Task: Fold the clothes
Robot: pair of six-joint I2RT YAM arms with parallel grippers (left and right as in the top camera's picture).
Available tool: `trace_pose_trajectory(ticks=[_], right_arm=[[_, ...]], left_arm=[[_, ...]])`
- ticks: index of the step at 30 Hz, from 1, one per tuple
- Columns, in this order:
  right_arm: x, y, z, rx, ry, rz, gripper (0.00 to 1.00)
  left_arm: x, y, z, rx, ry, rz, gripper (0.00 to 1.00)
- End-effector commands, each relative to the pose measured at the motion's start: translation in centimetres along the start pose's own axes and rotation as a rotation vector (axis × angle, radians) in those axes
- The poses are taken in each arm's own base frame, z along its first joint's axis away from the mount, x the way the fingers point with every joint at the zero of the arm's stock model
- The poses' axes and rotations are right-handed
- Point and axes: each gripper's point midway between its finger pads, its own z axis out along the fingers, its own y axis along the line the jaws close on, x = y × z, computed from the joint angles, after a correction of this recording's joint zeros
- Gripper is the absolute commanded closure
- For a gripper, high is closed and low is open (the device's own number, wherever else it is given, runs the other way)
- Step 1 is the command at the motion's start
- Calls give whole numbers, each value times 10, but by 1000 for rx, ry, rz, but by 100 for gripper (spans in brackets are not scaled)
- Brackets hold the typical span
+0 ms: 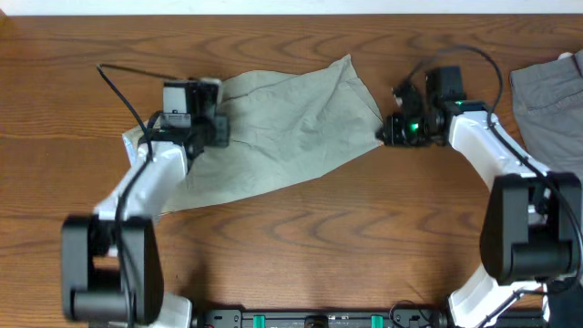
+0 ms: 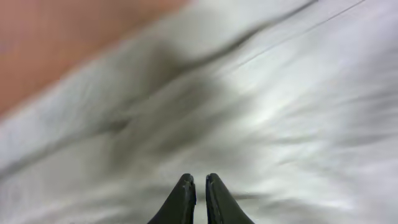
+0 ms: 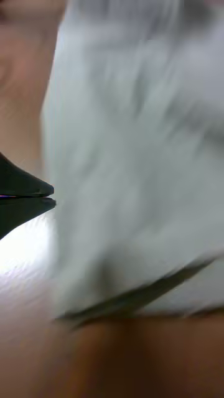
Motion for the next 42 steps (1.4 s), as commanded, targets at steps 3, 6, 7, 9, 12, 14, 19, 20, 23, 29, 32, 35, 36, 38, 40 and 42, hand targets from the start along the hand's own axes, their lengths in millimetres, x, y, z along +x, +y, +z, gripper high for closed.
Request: trace_pose_trajectory(ticks=[3, 6, 7, 9, 12, 14, 19, 20, 23, 29, 32, 35, 36, 38, 40, 42], right_arm=[[-18, 66, 15, -204, -73, -203, 98], [-30, 88, 38, -247, -127, -268, 98], [-34, 97, 50, -268, -150, -286, 99], [-39, 104, 70, -279, -176, -271, 99], [-40, 98, 101, -265, -188, -143, 89], [-37, 86, 119, -261, -178, -20, 87], [-37, 36, 133, -206, -166, 280, 89], [-35, 16, 133, -149, -166, 349, 90], [-27, -31, 128, 14, -173, 454, 96], [4, -97, 105, 181, -92, 600, 99], [17, -111, 93, 179, -36, 557, 99], [36, -125, 82, 205, 31, 565, 99], [46, -131, 78, 227, 66, 583, 99], [65, -142, 70, 296, 121, 624, 99], [78, -149, 64, 341, 164, 620, 99], [82, -147, 61, 338, 190, 582, 99]], left_arm=[[-5, -47, 12, 121, -25, 67, 94], [-1, -56, 35, 139, -29, 102, 94], [0, -58, 45, 145, -38, 110, 94], [0, -60, 58, 149, -56, 117, 94], [-3, -57, 74, 149, -88, 79, 94], [0, -52, 83, 128, -90, 59, 94], [23, -28, 99, 12, -21, 40, 94], [28, -21, 101, -13, -4, 34, 94], [37, -2, 101, -63, 29, 9, 94], [55, 45, 93, -160, 98, -66, 94], [65, 63, 87, -184, 132, -103, 94], [65, 72, 79, -194, 142, -125, 94], [62, 72, 75, -194, 134, -127, 94], [50, 72, 64, -197, 106, -126, 94], [31, 69, 49, -198, 56, -119, 94], [12, 67, 30, -200, 1, -112, 94]])
